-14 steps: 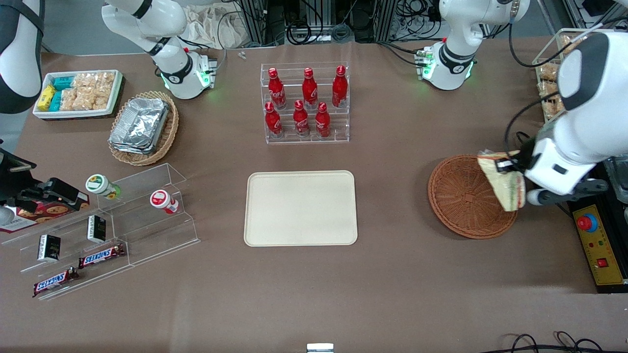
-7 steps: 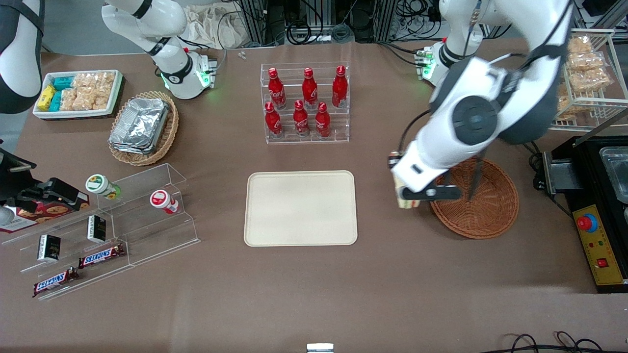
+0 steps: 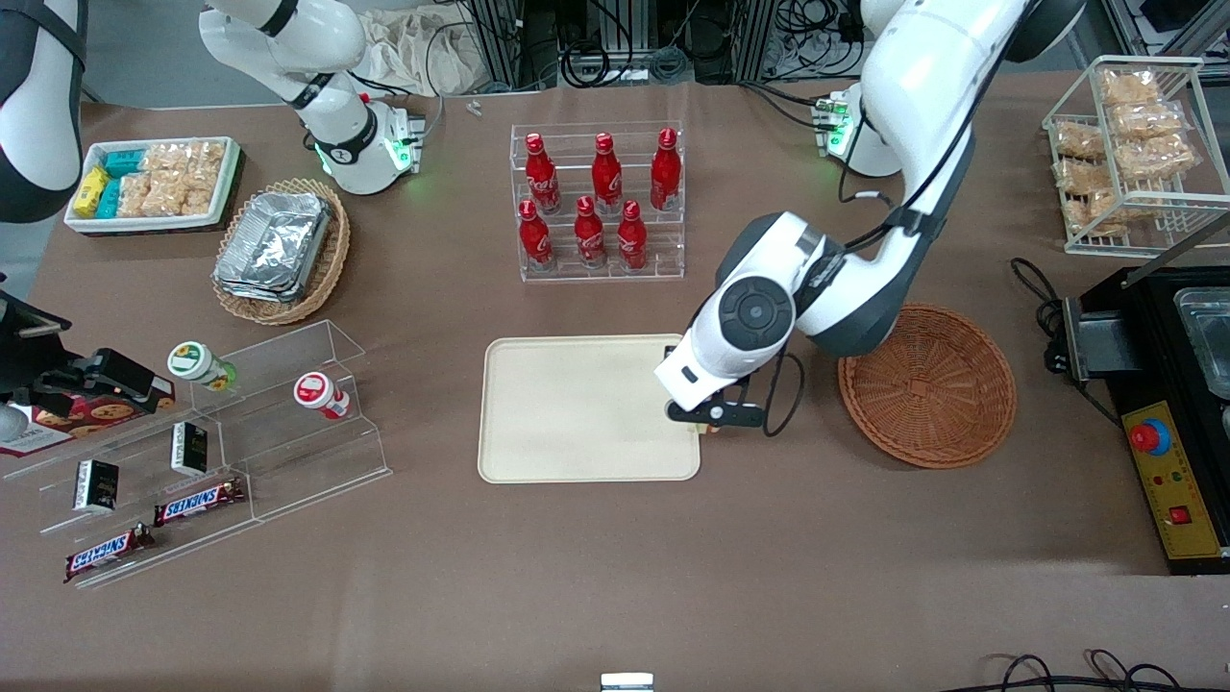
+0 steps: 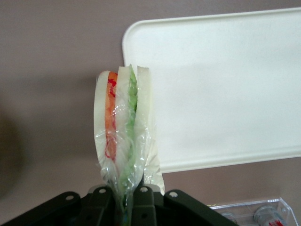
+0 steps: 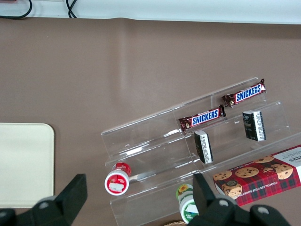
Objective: Place sandwich from basket to tray
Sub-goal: 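Carry the sandwich over the cream tray and lower it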
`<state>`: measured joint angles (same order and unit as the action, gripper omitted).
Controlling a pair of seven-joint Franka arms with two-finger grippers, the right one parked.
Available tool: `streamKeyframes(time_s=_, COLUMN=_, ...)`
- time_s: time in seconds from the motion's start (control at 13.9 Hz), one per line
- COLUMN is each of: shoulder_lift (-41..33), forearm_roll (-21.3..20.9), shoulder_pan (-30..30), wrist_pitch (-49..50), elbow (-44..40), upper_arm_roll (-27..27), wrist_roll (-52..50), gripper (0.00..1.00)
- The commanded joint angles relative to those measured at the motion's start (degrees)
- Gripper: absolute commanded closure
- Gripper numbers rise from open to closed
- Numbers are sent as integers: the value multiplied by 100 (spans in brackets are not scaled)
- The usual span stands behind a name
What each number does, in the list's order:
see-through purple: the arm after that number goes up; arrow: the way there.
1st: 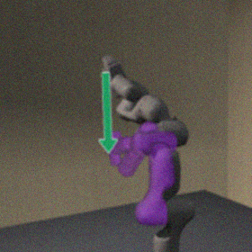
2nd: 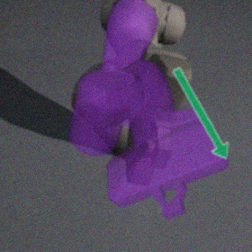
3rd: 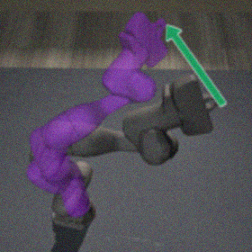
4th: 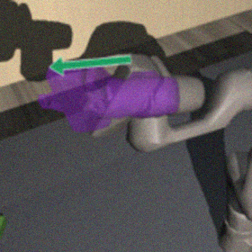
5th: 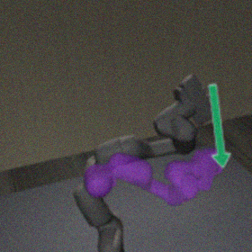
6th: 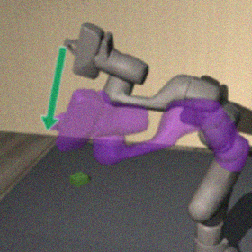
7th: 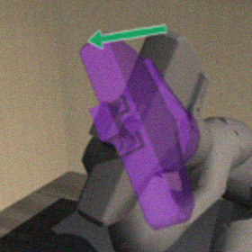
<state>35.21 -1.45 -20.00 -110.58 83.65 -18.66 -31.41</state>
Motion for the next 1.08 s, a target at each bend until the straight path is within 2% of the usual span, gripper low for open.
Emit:
streamKeyframes(time_s=0.0, shoulder_lift=494, forearm_roll=-267, shoulder_pan=-223, wrist_pitch=-330, elbow=-226, upper_arm_roll=20, wrist_roll=-102, gripper=100)
streamKeyframes(time_s=0.5, shoulder_lift=1120, forearm_roll=-549, shoulder_pan=-294, wrist_pitch=-1158, elbow=-243, upper_arm_roll=29, wrist_roll=-173, gripper=100)
streamKeyframes(time_s=0.58, shoulder_lift=1137, forearm_roll=-549, shoulder_pan=-294, wrist_pitch=-1167, elbow=-243, upper_arm_roll=20, wrist_roll=-181, gripper=80)
streamKeyframes(time_s=0.65, shoulder_lift=1146, forearm_roll=-549, shoulder_pan=-294, wrist_pitch=-1176, elbow=-243, upper_arm_roll=29, wrist_roll=-173, gripper=52)
streamKeyframes(time_s=0.72, shoulder_lift=1155, forearm_roll=-558, shoulder_pan=-294, wrist_pitch=-1185, elbow=-243, upper_arm_roll=29, wrist_roll=-164, gripper=17)
streamKeyframes(time_s=0.79, shoulder_lift=1155, forearm_roll=-558, shoulder_pan=-294, wrist_pitch=-1185, elbow=-243, upper_arm_roll=29, wrist_roll=-164, gripper=0)
streamKeyframes(time_s=1.01, shoulder_lift=1059, forearm_roll=-558, shoulder_pan=-277, wrist_pitch=-1097, elbow=-278, upper_arm_roll=72, wrist_roll=-190, gripper=0)
